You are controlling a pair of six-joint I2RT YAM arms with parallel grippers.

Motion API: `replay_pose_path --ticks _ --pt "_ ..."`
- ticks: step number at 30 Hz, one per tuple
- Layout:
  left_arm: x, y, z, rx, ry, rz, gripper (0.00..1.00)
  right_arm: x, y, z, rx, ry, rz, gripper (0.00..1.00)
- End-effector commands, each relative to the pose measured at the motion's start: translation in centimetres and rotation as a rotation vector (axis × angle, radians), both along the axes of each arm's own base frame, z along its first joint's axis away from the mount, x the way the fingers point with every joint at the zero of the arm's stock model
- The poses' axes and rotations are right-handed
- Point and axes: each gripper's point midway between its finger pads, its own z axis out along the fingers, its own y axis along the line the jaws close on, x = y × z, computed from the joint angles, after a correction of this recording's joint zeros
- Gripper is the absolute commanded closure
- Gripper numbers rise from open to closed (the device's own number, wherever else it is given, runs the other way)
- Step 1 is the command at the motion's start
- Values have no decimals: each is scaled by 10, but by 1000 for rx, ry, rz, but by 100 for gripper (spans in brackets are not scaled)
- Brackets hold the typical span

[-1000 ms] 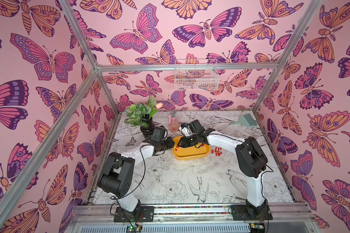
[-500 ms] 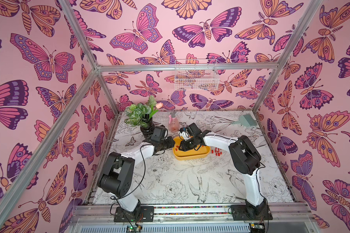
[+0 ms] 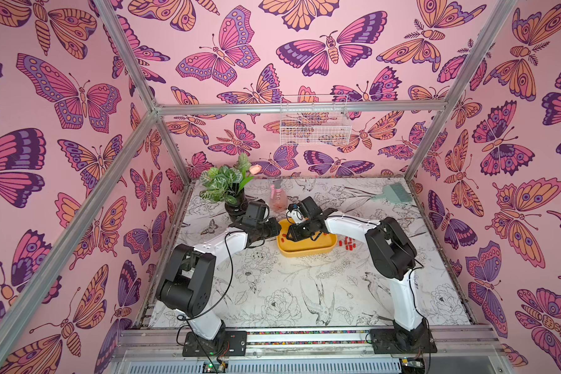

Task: Take the screw protection sleeves out of the storage box
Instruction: Pick up the screw protection sleeve from the storage box.

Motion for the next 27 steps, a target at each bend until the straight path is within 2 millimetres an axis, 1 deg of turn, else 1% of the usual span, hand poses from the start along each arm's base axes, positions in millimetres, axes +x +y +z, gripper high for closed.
replay_pose_path --ticks 1,9,17,27 --pt "0 -1 -2 27 4 -14 69 0 9 -4 -15 -6 18 64" --pt "0 -2 -1 26 1 -18 69 -2 24 -10 -39 -10 43 64" --pt "-1 -2 -2 26 2 -19 69 9 17 -20 -114 -33 -3 65" --pt "-1 -3 -1 26 1 -21 69 13 16 -24 -133 -33 -20 65"
